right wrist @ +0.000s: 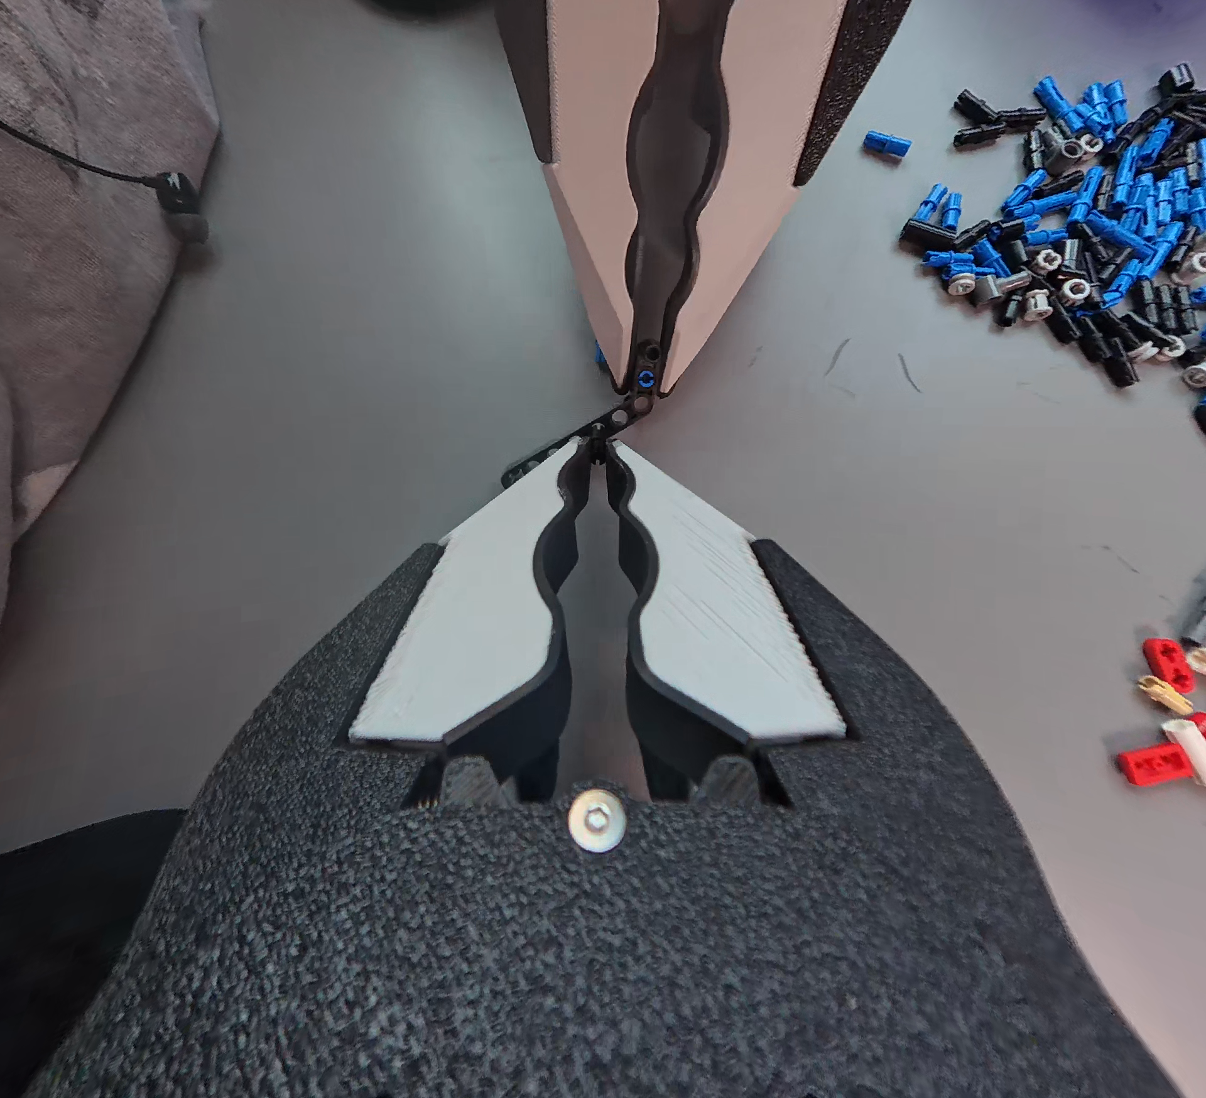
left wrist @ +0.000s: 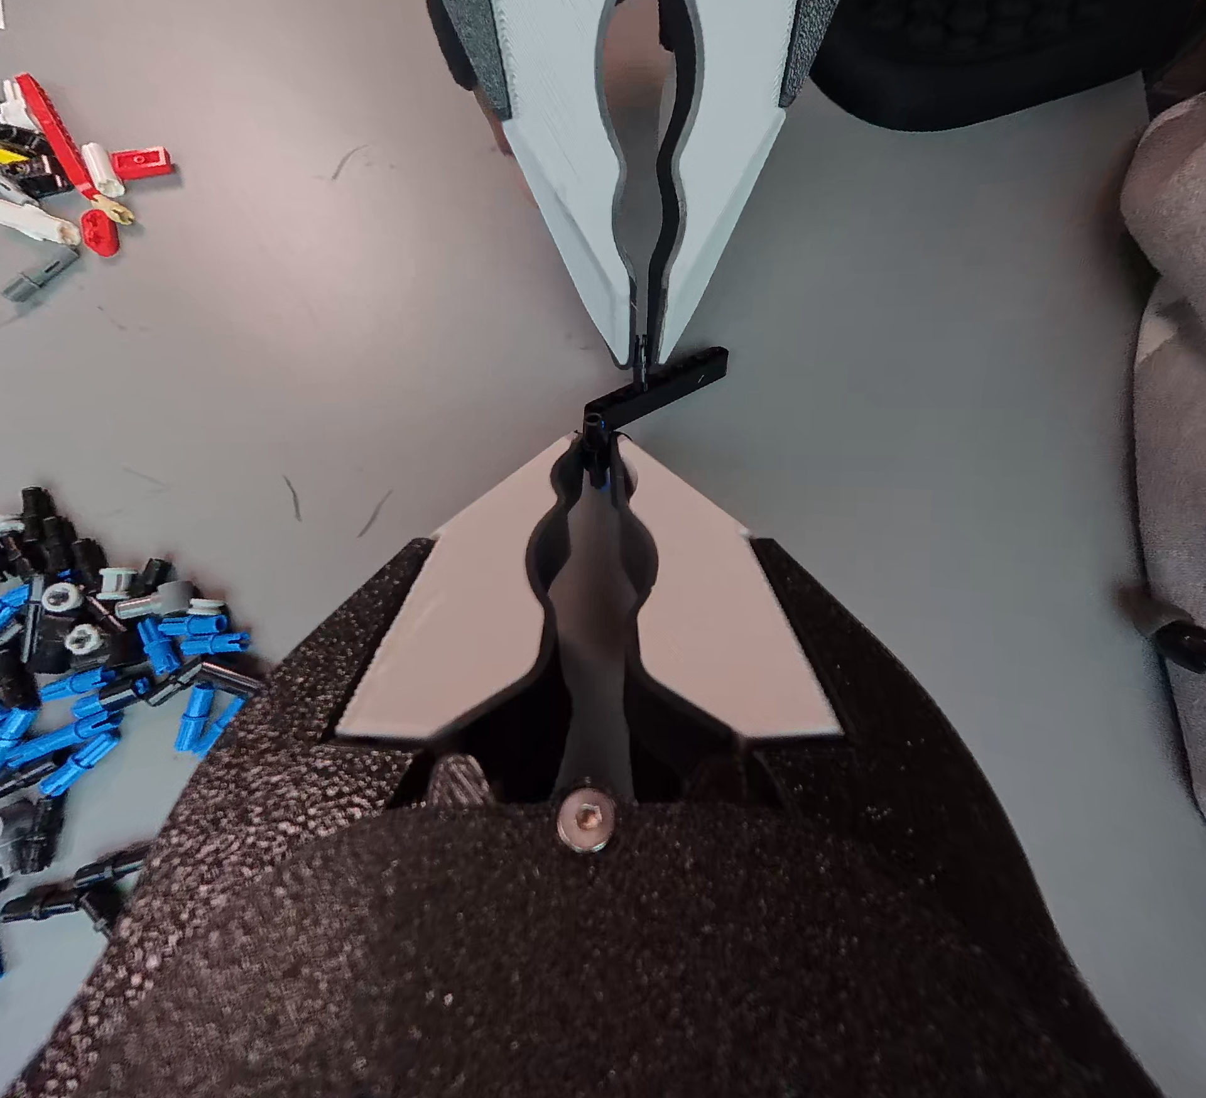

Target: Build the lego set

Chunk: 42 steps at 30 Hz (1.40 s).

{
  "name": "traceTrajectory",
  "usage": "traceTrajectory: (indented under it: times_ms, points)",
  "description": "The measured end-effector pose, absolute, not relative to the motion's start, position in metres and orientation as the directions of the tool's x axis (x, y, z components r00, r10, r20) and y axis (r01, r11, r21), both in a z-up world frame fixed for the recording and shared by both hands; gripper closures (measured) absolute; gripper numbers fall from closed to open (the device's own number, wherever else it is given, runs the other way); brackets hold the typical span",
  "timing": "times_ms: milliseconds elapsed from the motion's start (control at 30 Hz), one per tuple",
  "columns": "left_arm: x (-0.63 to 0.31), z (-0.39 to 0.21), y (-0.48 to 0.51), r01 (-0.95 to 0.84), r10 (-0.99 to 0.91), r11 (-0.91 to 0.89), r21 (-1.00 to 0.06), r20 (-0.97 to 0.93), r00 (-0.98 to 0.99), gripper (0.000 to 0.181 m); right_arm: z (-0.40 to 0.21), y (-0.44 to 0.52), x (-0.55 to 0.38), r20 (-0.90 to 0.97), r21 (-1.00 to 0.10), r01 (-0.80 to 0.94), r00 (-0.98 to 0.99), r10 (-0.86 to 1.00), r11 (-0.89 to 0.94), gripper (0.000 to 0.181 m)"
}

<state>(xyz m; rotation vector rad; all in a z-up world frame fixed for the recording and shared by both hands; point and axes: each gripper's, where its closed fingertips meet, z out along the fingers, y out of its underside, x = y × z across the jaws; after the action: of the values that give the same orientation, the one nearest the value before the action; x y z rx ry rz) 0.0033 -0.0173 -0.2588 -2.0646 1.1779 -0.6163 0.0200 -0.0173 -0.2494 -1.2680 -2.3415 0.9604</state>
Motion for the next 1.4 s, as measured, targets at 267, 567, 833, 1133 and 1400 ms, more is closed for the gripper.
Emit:
traceTrajectory:
  times_ms: [267, 567, 833, 1133, 1400]
  points:
    - [0.006, -0.259, -0.016, -0.506, -0.835, -0.484, -0.713, 0.203, 0.512, 0.174, -0.252, -0.015, 0.021, 0.013, -0.568, 0.647, -0.611, 0.792, 0.509, 0.177]
    - [0.007, -0.262, -0.015, -0.488, -0.817, -0.506, -0.712, 0.215, 0.535, 0.174, -0.255, -0.014, 0.020, -0.121, -0.611, 0.676, -0.594, 0.796, 0.412, 0.178]
    - [0.008, -0.260, -0.016, -0.516, -0.838, -0.427, -0.743, 0.110, 0.535, 0.173, -0.257, -0.020, 0.020, -0.405, -0.610, 0.776, -0.479, 0.779, 0.161, 0.177]
    - [0.008, -0.260, -0.016, -0.500, -0.826, -0.450, -0.740, 0.132, 0.548, 0.173, -0.257, -0.020, 0.020, -0.413, -0.534, 0.842, -0.335, 0.847, 0.073, 0.177]
    - [0.007, -0.259, -0.016, -0.506, -0.827, -0.442, -0.740, 0.118, 0.550, 0.174, -0.245, -0.009, 0.023, -0.349, -0.644, 0.765, -0.305, 0.886, 0.010, 0.176]
